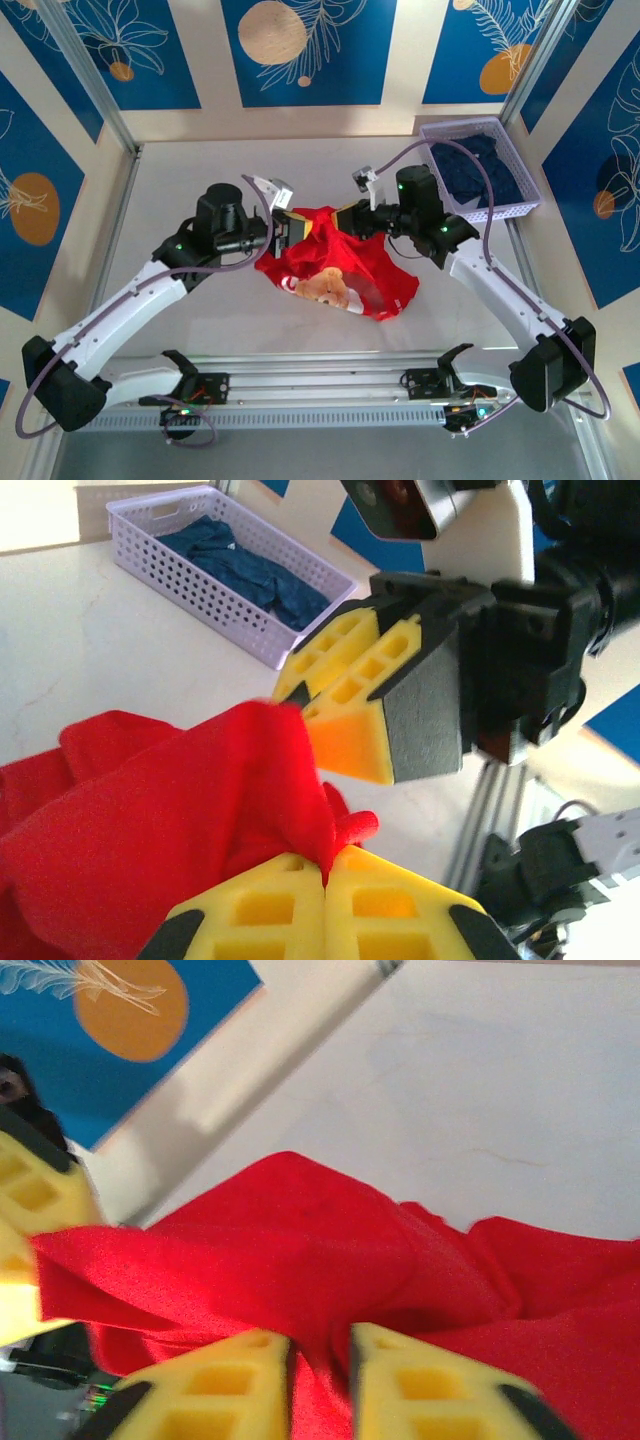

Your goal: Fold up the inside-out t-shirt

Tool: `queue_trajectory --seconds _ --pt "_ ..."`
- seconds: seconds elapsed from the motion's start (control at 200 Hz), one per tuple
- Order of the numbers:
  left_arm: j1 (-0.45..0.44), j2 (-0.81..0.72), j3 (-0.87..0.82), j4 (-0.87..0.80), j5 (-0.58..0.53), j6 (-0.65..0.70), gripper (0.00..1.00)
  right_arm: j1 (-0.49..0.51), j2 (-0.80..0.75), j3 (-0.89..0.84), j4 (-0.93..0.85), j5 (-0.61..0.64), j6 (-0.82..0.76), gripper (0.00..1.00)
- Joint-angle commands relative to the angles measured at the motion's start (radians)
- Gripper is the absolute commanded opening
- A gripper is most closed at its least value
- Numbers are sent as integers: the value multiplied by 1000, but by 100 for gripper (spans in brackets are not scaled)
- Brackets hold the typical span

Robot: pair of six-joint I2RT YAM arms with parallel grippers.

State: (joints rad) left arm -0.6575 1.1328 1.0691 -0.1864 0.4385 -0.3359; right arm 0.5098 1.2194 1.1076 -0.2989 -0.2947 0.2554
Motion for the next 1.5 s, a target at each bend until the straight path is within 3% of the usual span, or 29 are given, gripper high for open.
queue_trajectory --seconds 0.0,0.085,0.145,0.305,0.4,0.715,0.79,0.86,0.92,1.0,1.13,1.365,1.495 --pt "18 -14 17 18 52 -108 0 51 -18 73 -154 268 -58 31" --pt "26 -28 15 8 43 -110 0 79 -33 92 -217 415 -60 35" --pt "33 -37 15 1 33 -116 0 95 -65 77 -218 444 -73 37" --pt "47 -39 31 -24 30 -115 0 143 -171 -63 -61 220 -115 39" --pt "55 -39 43 -43 18 -114 0 191 -174 -129 12 185 -101 43" --pt "58 -39 52 -45 28 -118 0 326 16 -150 197 420 -54 59" --pt "61 -44 47 -47 16 -117 0 328 52 -134 217 477 -44 53" --pt "70 -52 41 -57 -20 -122 0 316 42 -137 212 477 -41 33" --pt "85 -64 33 -69 -66 -125 0 290 9 -159 207 418 -40 23" --pt "115 -75 20 -76 -104 -135 0 229 -37 -195 206 243 -33 14" --pt "157 -76 3 -49 -61 -161 0 131 -78 -223 213 34 18 0" --pt "191 -87 -1 -81 -52 -147 0 -22 -102 -237 287 -325 76 0" --pt "191 -62 6 -170 -143 -91 0 -37 -96 -247 377 -418 115 0"
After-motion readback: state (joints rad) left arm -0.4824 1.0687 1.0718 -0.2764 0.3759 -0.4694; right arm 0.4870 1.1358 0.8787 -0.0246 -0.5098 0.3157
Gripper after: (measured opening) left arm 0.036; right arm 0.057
